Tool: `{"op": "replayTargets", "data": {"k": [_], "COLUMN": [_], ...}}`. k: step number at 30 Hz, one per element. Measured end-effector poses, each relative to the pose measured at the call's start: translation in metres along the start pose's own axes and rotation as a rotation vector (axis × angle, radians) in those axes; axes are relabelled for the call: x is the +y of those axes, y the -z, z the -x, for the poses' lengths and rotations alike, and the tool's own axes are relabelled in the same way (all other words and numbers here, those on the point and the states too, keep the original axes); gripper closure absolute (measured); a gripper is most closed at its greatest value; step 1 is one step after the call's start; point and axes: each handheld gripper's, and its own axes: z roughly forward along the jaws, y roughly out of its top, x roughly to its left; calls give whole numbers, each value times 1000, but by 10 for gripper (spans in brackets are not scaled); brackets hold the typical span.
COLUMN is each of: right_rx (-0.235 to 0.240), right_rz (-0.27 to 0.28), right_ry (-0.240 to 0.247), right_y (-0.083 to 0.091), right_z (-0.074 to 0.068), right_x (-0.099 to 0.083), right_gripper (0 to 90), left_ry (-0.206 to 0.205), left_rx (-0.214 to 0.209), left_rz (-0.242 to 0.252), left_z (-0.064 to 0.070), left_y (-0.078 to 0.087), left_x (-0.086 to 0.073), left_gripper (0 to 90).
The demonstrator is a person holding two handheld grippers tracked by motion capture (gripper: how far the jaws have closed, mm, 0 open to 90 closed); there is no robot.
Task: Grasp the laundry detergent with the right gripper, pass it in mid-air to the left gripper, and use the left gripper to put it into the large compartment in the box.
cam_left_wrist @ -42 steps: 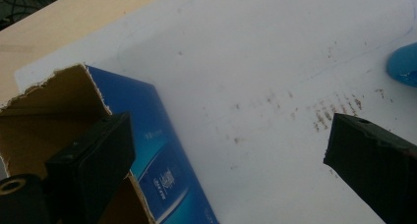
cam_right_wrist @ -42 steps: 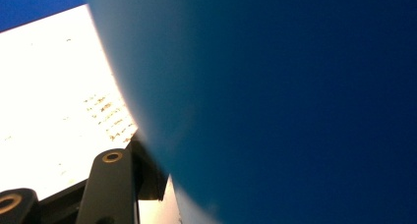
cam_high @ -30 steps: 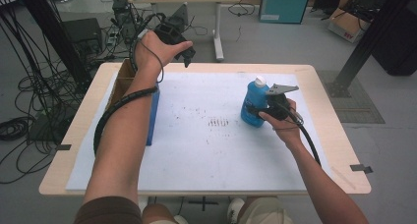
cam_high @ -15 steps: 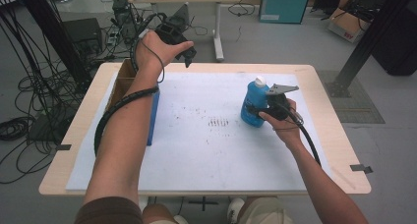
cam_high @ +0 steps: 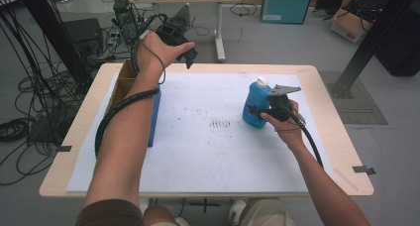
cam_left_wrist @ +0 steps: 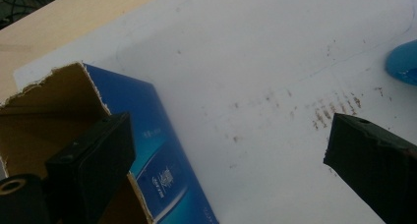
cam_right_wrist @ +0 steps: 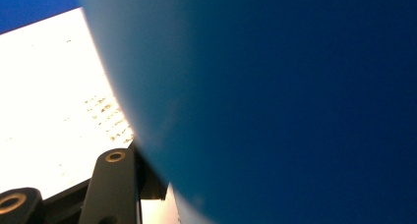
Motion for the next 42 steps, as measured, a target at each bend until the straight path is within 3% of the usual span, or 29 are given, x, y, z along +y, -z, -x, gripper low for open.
{"op": "replayTargets", "data": {"k": [42], "right_rx": [1], "right_rz": [-1], "right_ry": [-5], "right_y": [0], "right_z": [0], "right_x": [0], "right_gripper": [426], "left_ry": [-5], "left_rx": [2], "left_rz": [4], "left_z": [2], "left_y": [1], "left_x": [0], "left_gripper": [52]}}
